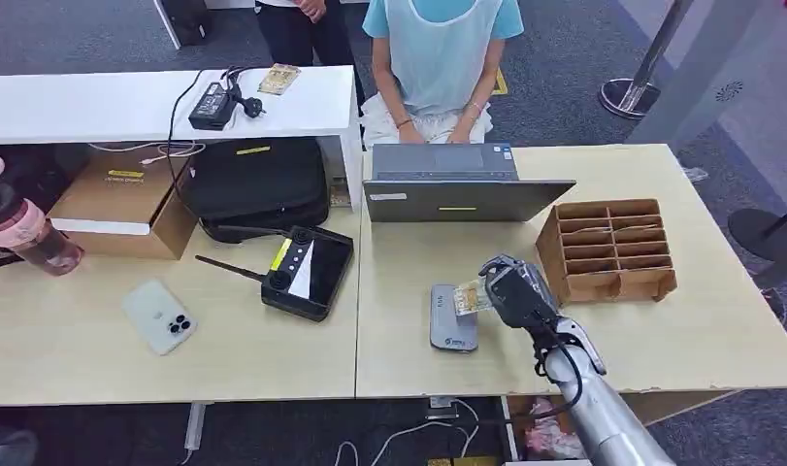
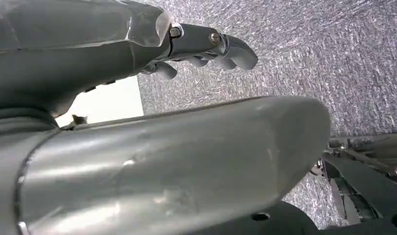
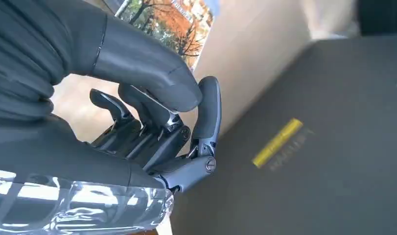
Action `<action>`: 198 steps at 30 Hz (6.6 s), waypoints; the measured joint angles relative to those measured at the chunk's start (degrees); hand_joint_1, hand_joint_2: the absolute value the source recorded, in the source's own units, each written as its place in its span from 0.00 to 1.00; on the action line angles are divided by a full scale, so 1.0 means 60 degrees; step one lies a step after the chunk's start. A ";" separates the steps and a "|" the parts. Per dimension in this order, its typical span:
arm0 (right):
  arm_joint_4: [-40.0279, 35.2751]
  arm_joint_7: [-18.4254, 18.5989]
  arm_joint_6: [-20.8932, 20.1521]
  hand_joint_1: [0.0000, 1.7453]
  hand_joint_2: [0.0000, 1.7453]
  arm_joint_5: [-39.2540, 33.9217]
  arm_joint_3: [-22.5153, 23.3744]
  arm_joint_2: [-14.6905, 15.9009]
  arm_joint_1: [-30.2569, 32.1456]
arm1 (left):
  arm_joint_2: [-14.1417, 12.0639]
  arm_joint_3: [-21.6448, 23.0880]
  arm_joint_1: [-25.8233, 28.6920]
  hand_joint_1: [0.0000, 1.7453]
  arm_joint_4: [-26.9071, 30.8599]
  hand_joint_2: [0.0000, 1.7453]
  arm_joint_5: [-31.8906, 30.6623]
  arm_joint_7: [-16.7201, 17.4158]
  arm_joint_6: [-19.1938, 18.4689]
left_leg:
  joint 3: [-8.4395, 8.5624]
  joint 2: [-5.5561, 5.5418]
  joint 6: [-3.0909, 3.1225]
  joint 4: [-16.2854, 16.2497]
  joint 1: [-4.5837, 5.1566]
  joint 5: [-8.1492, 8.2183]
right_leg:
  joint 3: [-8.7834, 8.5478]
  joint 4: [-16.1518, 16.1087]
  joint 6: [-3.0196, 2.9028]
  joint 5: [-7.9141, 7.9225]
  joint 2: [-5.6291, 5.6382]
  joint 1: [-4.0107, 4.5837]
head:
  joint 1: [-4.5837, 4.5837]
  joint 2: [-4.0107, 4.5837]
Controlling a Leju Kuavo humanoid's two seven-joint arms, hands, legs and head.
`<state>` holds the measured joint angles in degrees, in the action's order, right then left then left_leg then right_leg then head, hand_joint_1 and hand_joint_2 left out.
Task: Pass the card to the sensor for recognition and then transmit it.
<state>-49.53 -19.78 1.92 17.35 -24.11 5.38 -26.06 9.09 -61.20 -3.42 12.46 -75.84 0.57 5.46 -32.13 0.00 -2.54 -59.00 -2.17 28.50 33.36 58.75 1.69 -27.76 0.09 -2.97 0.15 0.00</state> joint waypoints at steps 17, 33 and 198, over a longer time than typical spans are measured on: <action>-0.3377 -0.0033 -0.0728 1.00 1.00 -0.0707 0.0240 0.0619 0.0672 | 0.0000 0.0000 0.0003 0.00 0.0000 0.00 0.0288 -0.0007 0.0193 | 0.0000 0.0001 0.0000 0.0000 0.0000 0.0000 | 0.0001 0.0000 0.0000 0.0000 0.0001 0.0000 | 0.0004 0.0000; -0.6319 -0.0029 -0.0124 1.00 1.00 0.0066 0.1038 0.1675 0.0895 | 0.0015 0.0000 0.0007 0.00 0.0000 0.00 0.0321 -0.0124 0.0226 | -0.0002 0.0004 0.0000 0.0000 0.0000 0.0001 | 0.0000 -0.0001 -0.0008 0.0006 0.0002 0.0000 | 0.0004 0.0000; -0.7027 0.1126 -0.0681 0.00 1.00 0.3308 0.6254 0.7704 0.3684 | -0.0073 0.0131 0.0039 0.00 0.0000 0.00 0.0506 -0.0200 0.0758 | -0.0053 -0.0033 0.0025 0.0001 -0.0002 -0.0014 | 0.0020 -0.0025 0.0007 0.0028 -0.0043 0.0003 | 0.0004 0.0000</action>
<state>-91.69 -13.03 -2.16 37.20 13.42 51.60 -3.95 8.66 -60.41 -3.19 12.46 -72.81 -0.63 10.01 -32.45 -0.19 -2.39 -58.99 -2.19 28.42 33.48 58.60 1.73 -27.60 -0.17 -2.95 0.18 0.00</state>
